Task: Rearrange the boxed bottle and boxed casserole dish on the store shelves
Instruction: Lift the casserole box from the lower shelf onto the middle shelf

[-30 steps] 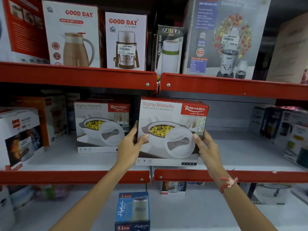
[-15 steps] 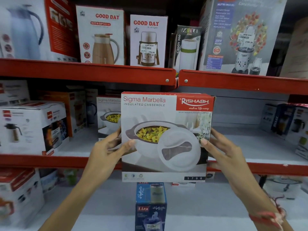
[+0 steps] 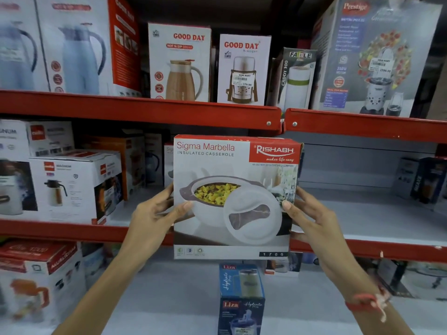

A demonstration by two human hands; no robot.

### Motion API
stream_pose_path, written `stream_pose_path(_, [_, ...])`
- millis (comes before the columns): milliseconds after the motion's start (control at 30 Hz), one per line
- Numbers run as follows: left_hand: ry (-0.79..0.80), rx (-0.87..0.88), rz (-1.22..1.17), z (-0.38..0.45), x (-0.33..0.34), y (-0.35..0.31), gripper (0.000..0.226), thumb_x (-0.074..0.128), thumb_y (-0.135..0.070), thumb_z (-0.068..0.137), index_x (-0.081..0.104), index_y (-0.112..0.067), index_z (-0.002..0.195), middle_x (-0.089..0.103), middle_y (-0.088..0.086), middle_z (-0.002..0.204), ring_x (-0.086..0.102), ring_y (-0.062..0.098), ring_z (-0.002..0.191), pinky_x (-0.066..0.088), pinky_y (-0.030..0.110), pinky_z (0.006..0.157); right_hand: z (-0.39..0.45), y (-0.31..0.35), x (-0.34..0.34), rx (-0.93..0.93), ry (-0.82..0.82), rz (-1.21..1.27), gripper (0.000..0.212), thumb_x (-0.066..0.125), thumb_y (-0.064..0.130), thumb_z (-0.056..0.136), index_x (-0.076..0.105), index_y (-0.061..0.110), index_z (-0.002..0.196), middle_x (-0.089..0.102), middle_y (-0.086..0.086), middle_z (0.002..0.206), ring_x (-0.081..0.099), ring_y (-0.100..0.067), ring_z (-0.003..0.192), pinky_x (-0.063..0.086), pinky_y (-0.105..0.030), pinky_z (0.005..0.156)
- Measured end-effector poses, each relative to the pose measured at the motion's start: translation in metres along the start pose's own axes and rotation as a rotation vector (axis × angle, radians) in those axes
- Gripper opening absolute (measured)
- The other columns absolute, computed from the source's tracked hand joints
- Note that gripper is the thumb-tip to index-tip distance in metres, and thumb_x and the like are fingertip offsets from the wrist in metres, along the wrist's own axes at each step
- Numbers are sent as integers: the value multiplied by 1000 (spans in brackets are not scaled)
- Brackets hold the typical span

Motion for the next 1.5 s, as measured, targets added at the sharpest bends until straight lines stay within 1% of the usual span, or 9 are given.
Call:
stream_pose_path(200, [-47, 41, 46, 37, -34, 25, 55, 71, -46, 75, 55, -47, 128, 74, -21, 108, 71, 4, 100, 59, 26, 85, 33, -16, 53, -50, 27, 74, 41, 68, 35, 81, 56, 59, 112, 67, 23, 119, 60, -9, 119, 58, -34, 84])
stream_pose_path(300, [-60, 30, 68, 57, -54, 48, 55, 71, -43, 75, 54, -50, 126, 74, -24, 104, 72, 8, 98, 59, 33, 88, 49, -32, 84, -58, 14, 116, 47, 69, 31, 82, 56, 53, 121, 68, 23, 117, 62, -9, 116, 58, -44, 89])
stream_pose_path(433, [-90, -18, 69, 78, -74, 82, 63, 69, -29, 78, 50, -28, 138, 72, -1, 118, 71, 16, 102, 56, 48, 92, 60, -50, 121, -67, 8, 88, 44, 69, 35, 84, 53, 64, 113, 66, 29, 118, 60, -3, 118, 50, -50, 100])
stream_pose_path(533, [-105, -26, 100, 88, -80, 95, 59, 65, -12, 86, 46, -17, 141, 67, 10, 124, 72, 15, 98, 57, 42, 92, 67, -65, 137, -45, -14, 70, 55, 68, 43, 81, 49, 46, 132, 59, 10, 137, 52, -13, 129, 45, -55, 105])
stream_pose_path(700, [-98, -28, 156, 85, -78, 111, 56, 67, -17, 86, 48, -20, 140, 70, -1, 114, 68, -12, 86, 53, 6, 77, 70, -82, 147, -33, -46, 12, 55, 67, 32, 86, 43, 44, 134, 55, 17, 133, 48, -15, 133, 45, -51, 106])
stream_pose_path(1233, [-141, -63, 179, 85, -77, 127, 55, 67, -22, 87, 49, -29, 138, 75, -2, 103, 64, -19, 82, 49, 10, 89, 75, -92, 148, -69, -74, -87, 54, 61, 34, 90, 44, 30, 142, 51, 20, 130, 50, -10, 125, 44, -49, 106])
stream_pose_path(1333, [-130, -68, 190, 84, -77, 128, 61, 68, -20, 85, 45, -25, 141, 76, 8, 109, 57, -21, 99, 42, 6, 94, 73, -89, 147, -92, -63, -110, 55, 60, 33, 92, 43, 28, 143, 51, 19, 132, 50, -6, 121, 46, -41, 105])
stream_pose_path(1433, [-105, -77, 251, 77, -76, 130, 68, 66, -31, 86, 36, -22, 147, 56, 6, 141, 48, 9, 131, 39, 32, 112, 65, -85, 144, -98, -69, -90, 56, 58, 32, 93, 40, 25, 145, 47, 7, 146, 49, -15, 130, 44, -40, 107])
stream_pose_path(1500, [-199, -95, 279, 65, -81, 130, 71, 63, -41, 85, 34, -22, 147, 45, 2, 150, 39, 14, 136, 35, 35, 112, 56, -81, 140, -118, -103, -117, 53, 56, 35, 94, 41, 27, 144, 45, 2, 149, 47, -15, 132, 43, -39, 107])
Point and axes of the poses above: each hand's wrist, its own z-axis towards the middle knuckle, its own x-axis out of the palm, y = z × x, the point moved 6 cm from there along z, towards the middle knuckle
